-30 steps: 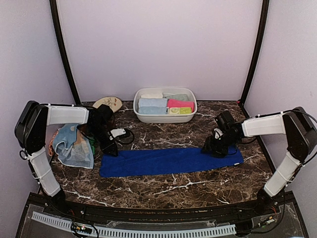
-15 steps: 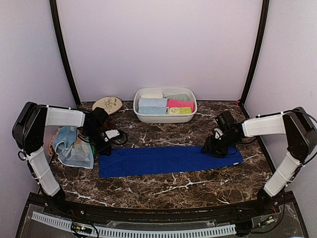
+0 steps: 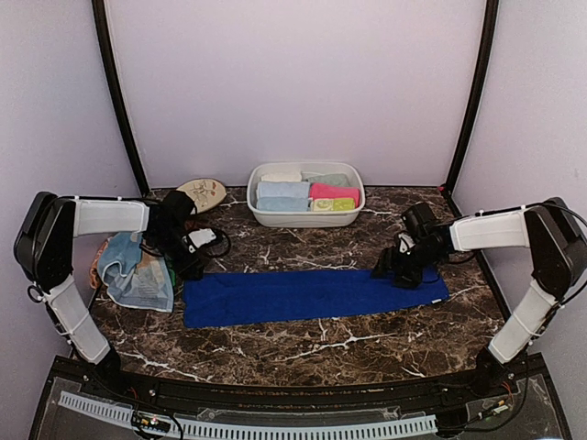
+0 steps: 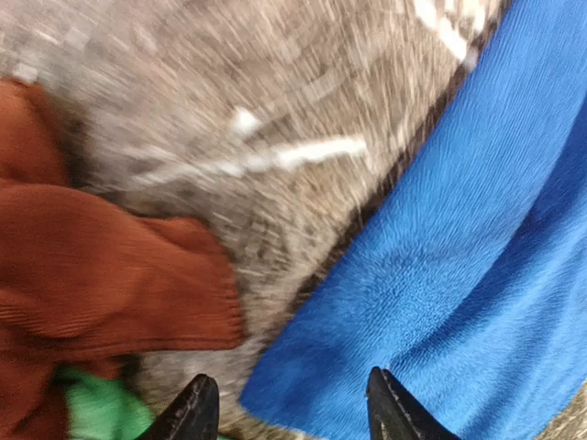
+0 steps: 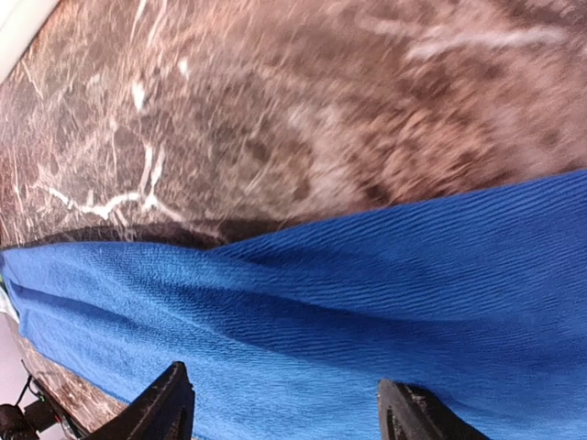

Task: Roll the towels
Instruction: Adjust the towel at the center of the board, then pick up the towel from the center of the board.

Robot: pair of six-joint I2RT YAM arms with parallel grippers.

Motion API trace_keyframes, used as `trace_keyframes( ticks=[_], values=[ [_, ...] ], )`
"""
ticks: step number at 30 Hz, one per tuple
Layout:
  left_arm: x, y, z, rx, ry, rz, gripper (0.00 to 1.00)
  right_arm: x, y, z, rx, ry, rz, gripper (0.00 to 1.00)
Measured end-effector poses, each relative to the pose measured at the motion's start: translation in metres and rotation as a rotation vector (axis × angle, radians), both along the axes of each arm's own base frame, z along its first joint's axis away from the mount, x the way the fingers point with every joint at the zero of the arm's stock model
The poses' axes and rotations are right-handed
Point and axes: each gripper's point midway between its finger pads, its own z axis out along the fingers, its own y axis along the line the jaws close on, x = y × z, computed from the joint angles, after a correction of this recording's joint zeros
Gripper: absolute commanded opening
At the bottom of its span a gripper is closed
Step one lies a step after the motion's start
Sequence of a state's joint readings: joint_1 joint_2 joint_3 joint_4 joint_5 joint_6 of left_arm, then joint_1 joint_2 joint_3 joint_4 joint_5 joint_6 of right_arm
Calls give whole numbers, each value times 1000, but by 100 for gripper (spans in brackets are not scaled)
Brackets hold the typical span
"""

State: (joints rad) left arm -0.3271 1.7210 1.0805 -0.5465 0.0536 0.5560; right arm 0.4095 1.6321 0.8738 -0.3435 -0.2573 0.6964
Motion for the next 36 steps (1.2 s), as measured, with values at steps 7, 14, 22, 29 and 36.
trace_keyframes(
  ticks=[7, 14, 22, 29, 36],
  values=[
    [21, -16, 58, -88, -141, -38, 55, 17, -43, 38, -3, -75, -97, 78],
    [-27, -20, 27, -68, -16, -157, 50, 24, -117, 50, -150, -102, -232, 80],
    [-53, 1, -19, 52, 82, -168, 46, 16, -155, 28, -271, -31, -258, 84],
    [-49, 4, -20, 71, 70, -162, 45, -3, -147, -6, -255, 54, -197, 74],
    [-49, 4, -20, 70, 71, -162, 45, -6, -128, -11, -217, 41, -160, 50]
  ],
)
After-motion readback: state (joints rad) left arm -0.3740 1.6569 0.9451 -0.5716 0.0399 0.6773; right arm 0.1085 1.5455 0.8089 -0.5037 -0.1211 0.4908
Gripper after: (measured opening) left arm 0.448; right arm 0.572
